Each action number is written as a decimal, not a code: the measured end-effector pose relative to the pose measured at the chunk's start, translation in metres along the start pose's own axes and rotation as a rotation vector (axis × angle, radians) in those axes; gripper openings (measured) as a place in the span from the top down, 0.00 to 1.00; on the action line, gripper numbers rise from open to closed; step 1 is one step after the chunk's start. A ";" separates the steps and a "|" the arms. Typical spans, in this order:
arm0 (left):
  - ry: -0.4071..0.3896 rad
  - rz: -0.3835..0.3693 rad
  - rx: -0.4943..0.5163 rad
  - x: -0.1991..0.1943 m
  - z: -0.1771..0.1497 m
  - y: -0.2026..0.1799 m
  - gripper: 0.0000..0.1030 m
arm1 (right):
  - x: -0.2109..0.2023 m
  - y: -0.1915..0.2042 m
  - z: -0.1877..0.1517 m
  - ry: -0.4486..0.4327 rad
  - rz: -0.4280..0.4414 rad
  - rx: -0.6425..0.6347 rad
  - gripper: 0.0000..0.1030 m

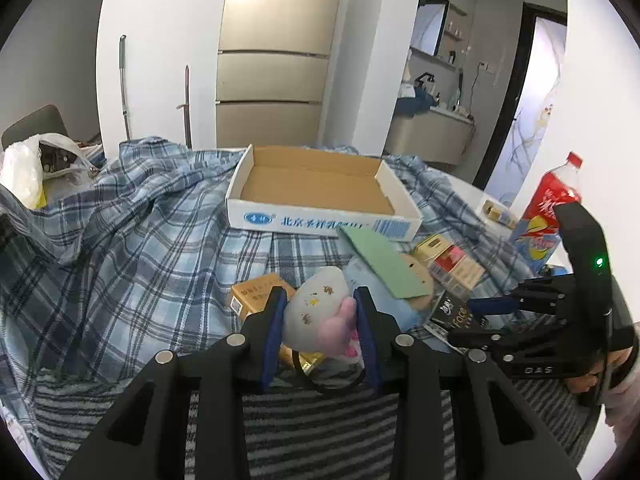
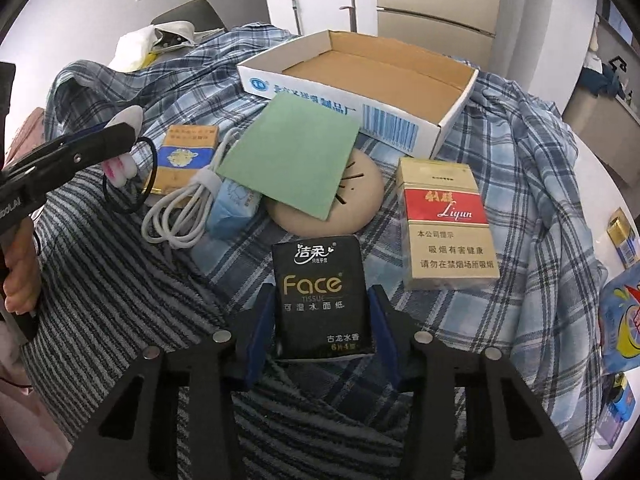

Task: Organize soft objects
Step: 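Lift the plush toy with the left tool while the right tool grasps the black Face tissue pack, then carry the plush toy and tissue pack over the box with both tools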

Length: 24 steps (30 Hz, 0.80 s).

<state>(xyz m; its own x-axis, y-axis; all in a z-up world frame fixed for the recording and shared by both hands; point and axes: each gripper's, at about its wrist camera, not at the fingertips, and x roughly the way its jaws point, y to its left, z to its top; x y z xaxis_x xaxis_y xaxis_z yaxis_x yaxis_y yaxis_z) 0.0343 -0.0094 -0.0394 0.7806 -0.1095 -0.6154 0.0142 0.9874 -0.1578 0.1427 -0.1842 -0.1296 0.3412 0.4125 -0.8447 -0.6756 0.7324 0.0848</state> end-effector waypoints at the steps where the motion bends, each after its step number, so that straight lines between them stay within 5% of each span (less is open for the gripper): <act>1: -0.008 0.004 0.006 -0.004 0.001 -0.001 0.65 | -0.003 0.002 0.000 -0.014 -0.014 -0.007 0.57; 8: -0.058 -0.013 0.015 -0.030 0.017 -0.002 0.65 | -0.039 0.017 0.001 -0.115 -0.035 -0.028 0.57; 12: -0.104 -0.008 0.014 -0.042 0.032 -0.001 0.65 | -0.070 0.039 0.006 -0.257 -0.126 -0.065 0.57; 24: -0.363 0.012 0.097 -0.086 0.125 -0.020 0.65 | -0.141 0.053 0.092 -0.592 -0.211 -0.021 0.57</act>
<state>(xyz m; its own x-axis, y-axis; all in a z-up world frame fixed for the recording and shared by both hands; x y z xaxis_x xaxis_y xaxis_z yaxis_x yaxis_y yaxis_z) 0.0444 -0.0057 0.1132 0.9516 -0.0675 -0.2997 0.0494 0.9965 -0.0675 0.1193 -0.1540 0.0426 0.7686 0.4949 -0.4053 -0.5649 0.8224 -0.0671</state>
